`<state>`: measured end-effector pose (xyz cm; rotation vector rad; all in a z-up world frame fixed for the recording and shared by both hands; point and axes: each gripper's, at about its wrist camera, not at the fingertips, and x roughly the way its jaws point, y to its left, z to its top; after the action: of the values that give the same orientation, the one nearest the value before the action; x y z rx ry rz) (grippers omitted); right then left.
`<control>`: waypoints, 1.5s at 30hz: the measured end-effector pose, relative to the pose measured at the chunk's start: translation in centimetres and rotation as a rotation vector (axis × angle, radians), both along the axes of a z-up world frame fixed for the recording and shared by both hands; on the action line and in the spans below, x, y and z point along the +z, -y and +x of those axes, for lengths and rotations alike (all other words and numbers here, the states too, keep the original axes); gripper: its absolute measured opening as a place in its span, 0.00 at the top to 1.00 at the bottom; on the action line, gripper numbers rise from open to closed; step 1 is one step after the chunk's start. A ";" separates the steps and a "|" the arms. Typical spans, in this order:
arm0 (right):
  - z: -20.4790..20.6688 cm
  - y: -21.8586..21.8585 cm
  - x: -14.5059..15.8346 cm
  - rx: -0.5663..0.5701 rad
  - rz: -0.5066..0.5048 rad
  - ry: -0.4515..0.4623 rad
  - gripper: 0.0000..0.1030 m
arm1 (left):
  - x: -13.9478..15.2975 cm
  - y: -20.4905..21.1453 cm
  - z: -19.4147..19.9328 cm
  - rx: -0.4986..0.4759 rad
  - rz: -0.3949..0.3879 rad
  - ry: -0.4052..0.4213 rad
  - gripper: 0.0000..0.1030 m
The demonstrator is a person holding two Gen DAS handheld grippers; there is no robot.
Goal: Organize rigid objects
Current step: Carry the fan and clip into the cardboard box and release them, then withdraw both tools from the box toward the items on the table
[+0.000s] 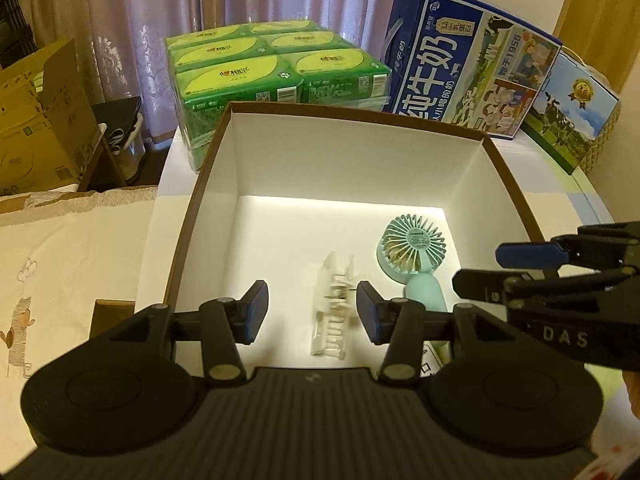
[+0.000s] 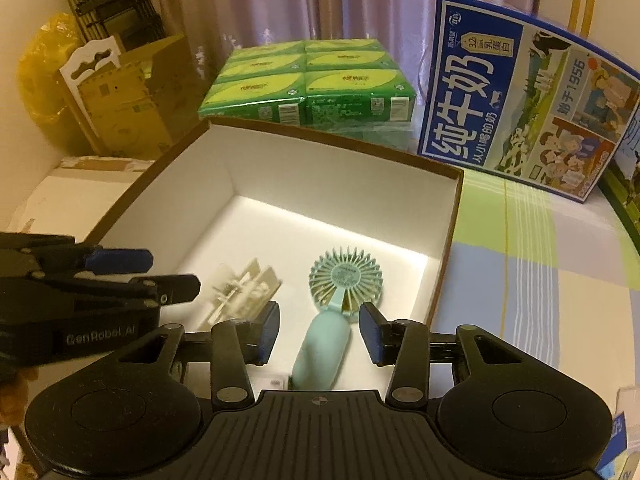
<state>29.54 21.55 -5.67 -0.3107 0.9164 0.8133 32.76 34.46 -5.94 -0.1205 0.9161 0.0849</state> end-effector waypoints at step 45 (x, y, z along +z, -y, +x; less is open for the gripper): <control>-10.3 18.9 6.9 -0.017 0.202 -0.027 0.39 | 7.4 12.0 -15.4 0.023 -0.021 0.078 0.47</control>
<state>19.23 2.66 1.20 -0.1162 0.8536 0.8888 17.35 22.48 1.43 -0.1528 0.8377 0.0911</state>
